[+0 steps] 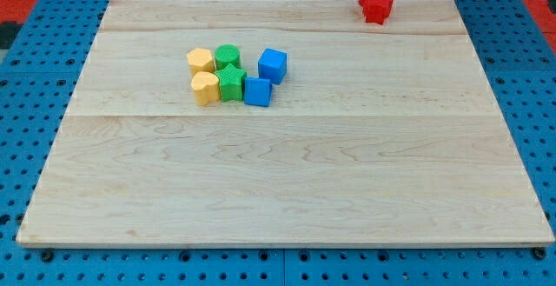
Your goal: Move the red star into the group of blocks
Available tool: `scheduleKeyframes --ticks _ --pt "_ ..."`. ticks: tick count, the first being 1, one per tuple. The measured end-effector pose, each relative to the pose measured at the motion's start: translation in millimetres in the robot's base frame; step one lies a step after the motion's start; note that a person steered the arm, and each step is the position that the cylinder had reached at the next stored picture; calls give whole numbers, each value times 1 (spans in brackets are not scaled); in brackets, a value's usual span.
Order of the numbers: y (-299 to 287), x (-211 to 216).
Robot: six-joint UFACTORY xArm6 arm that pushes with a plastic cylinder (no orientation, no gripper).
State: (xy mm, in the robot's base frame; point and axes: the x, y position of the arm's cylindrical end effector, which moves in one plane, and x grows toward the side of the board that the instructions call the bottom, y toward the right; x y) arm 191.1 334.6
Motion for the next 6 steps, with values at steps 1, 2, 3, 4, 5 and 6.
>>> scheduleKeyframes --ticks 1,2,3,4,5,6 --pt "-22 0" --pt "-43 0" --pt "-66 0" --pt "-129 0" --pt "-177 0" --pt "-177 0"
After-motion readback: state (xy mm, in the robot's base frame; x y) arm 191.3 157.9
